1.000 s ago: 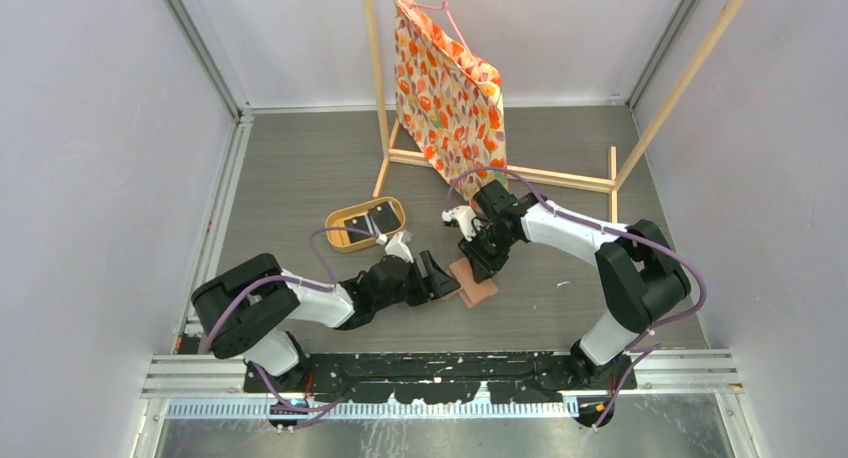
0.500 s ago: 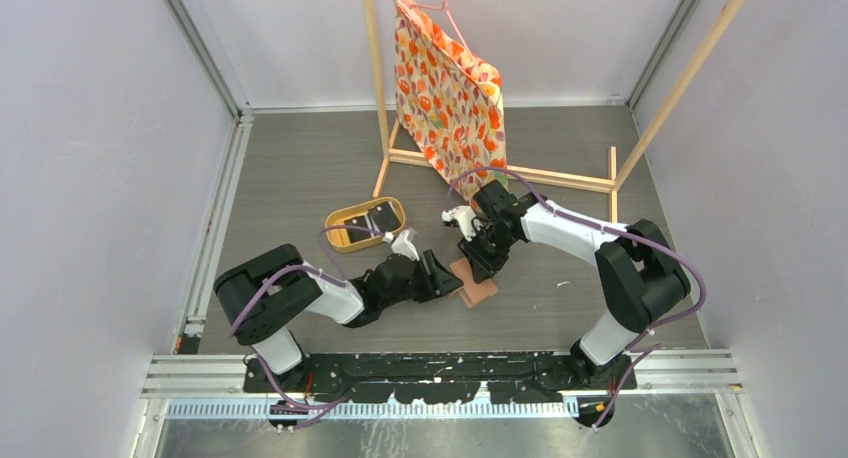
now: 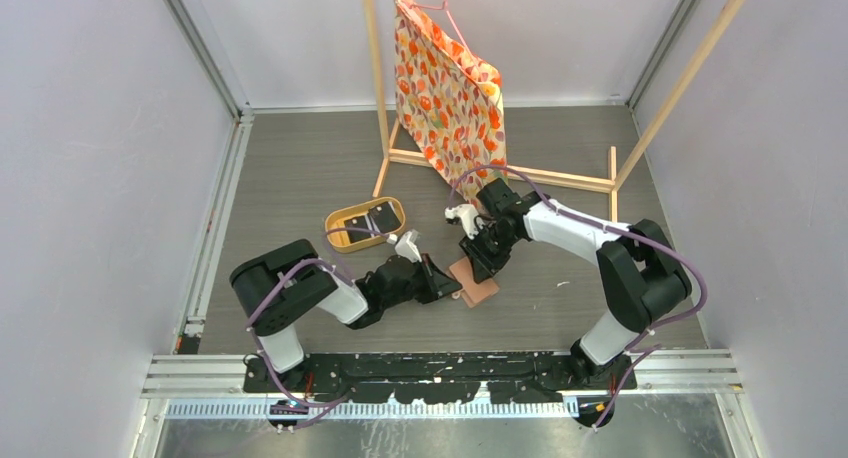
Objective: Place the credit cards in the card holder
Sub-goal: Close the card holder at the center of the board, then pick up the card holder from the center of the board.
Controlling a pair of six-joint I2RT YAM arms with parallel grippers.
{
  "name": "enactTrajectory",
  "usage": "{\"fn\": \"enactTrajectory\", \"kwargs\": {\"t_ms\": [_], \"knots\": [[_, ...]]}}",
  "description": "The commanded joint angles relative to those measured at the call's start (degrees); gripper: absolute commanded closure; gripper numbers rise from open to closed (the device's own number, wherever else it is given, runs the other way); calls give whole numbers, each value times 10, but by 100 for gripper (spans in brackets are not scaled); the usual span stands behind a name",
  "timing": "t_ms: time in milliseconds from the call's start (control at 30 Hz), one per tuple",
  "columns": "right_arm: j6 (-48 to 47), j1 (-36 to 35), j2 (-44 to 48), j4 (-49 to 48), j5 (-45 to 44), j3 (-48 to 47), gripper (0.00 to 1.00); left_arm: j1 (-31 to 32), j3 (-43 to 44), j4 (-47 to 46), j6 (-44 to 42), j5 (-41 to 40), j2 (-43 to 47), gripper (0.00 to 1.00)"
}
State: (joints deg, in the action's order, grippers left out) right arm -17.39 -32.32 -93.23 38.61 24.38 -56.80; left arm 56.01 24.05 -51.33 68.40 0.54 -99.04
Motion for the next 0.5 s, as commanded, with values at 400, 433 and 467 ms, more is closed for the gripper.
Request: {"fn": "enactTrajectory", "kwargs": {"t_ms": [400, 433, 467], "knots": [[55, 104, 115, -38, 133, 37, 50, -4, -45, -36, 6, 13, -46, 100], [63, 110, 114, -44, 143, 42, 47, -4, -45, -39, 6, 15, -48, 100], [74, 114, 111, -51, 156, 47, 41, -4, -45, -42, 7, 16, -50, 100]]}}
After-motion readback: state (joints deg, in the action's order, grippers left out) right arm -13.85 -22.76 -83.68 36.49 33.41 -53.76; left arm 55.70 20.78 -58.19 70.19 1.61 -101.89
